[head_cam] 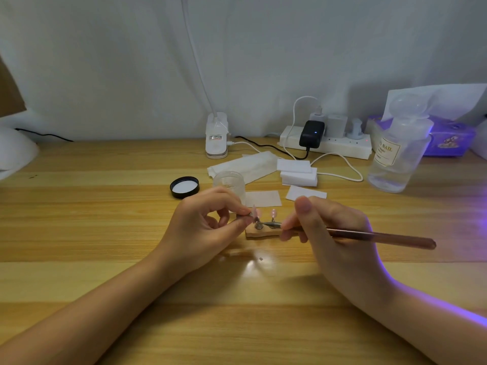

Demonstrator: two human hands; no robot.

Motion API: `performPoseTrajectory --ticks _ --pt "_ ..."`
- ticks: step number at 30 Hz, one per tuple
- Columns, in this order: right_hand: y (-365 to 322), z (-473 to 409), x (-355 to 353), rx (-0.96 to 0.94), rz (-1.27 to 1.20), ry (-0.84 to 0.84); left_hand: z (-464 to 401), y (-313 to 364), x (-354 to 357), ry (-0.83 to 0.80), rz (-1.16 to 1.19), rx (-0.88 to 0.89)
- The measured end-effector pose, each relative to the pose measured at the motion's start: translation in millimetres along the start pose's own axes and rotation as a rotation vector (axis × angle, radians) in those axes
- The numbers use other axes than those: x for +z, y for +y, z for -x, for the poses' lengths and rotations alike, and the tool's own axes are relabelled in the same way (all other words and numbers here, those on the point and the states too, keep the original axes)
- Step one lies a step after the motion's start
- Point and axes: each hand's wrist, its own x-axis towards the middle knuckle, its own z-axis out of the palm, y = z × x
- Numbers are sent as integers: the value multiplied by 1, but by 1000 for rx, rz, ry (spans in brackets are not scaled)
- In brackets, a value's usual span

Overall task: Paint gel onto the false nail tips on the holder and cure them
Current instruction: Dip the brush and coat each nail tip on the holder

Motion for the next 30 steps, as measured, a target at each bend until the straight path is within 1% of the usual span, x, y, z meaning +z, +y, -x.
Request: performPoseTrajectory --ticks 3,5,7,10,14,17,19,23,30 --pt "1 0 1 1 -36 41 0 -1 0 4 4 4" --pt "1 -1 1 -22 -12 63 0 -1 0 1 8 4" --pt "1 -2 1 -45 36 53 0 -1 0 -3 8 3" --pt "0 -3 0 -27 49 16 0 -2 0 -5 -1 3" --pt "0 -2 0 6 10 -17 0 -3 -1 -2 -3 -2" --pt "-1 -1 0 57 -64 -28 0 -5 -1 7 6 -1" --pt "-1 0 1 52 -85 -20 0 -6 0 19 3 5" --pt "1 -2 0 -1 -76 63 0 -7 0 21 13 28" --pt "2 -4 0 23 -39 10 0 -6 0 16 -14 18"
